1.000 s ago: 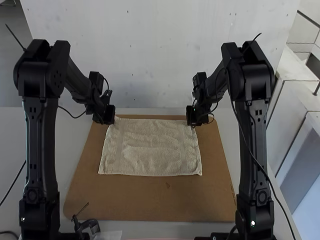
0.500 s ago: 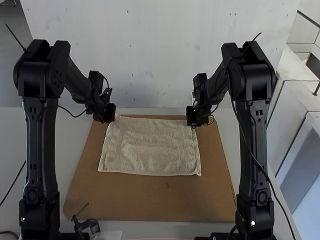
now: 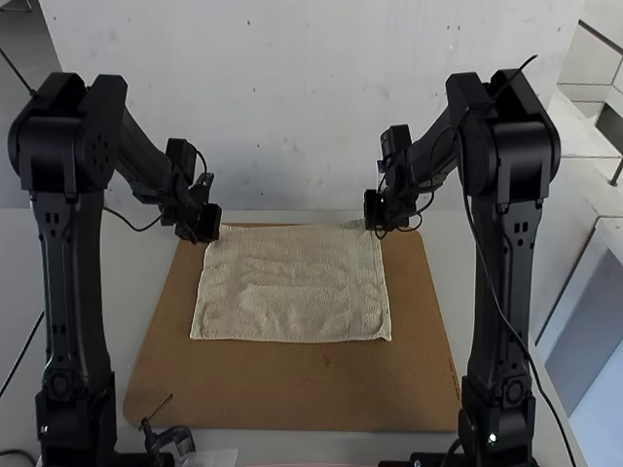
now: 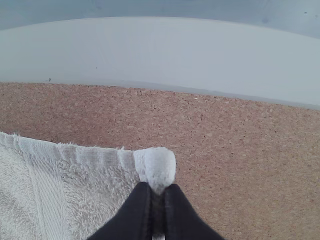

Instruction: Fold the towel.

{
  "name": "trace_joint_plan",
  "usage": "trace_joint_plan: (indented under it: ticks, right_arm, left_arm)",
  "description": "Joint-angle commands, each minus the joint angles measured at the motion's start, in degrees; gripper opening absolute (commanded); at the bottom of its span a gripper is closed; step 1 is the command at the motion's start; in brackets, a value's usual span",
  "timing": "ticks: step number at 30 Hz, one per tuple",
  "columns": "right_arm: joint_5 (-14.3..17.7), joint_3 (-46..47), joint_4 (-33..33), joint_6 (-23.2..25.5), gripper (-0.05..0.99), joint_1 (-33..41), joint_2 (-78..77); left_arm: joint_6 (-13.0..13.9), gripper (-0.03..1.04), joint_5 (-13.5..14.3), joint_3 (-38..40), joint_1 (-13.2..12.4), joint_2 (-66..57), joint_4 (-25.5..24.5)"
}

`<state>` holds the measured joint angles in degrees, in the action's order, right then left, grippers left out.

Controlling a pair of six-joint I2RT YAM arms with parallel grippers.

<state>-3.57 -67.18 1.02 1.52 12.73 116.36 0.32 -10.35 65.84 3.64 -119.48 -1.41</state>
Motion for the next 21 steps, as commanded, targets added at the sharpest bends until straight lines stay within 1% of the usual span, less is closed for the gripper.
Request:
trace_joint_plan:
  ticks: [1,5,9,14,21]
  right_arm:
    - [-0.03,1.00,0.21,1.03,0.02,0.63,-3.15]
    - [-0.03,2.75,0.39,1.12,0.02,0.63,-5.53]
    - [-0.03,4.25,0.21,1.03,0.02,0.63,-8.16]
    - [-0.03,5.92,-1.02,1.21,0.02,0.80,-11.15]
    - [-0.03,10.22,-2.25,1.56,0.02,1.51,-17.04]
  left_arm:
    - [-0.14,0.02,-0.20,-1.51,-0.12,3.55,0.27]
    - [-0.05,0.02,-0.20,-3.44,0.32,6.10,0.27]
    - [-0.05,0.02,-0.29,-5.64,0.23,8.65,0.27]
    - [0.03,0.02,-0.46,-8.72,0.40,13.13,0.09]
    - [0.47,0.02,-0.64,-14.60,0.93,20.43,-0.08]
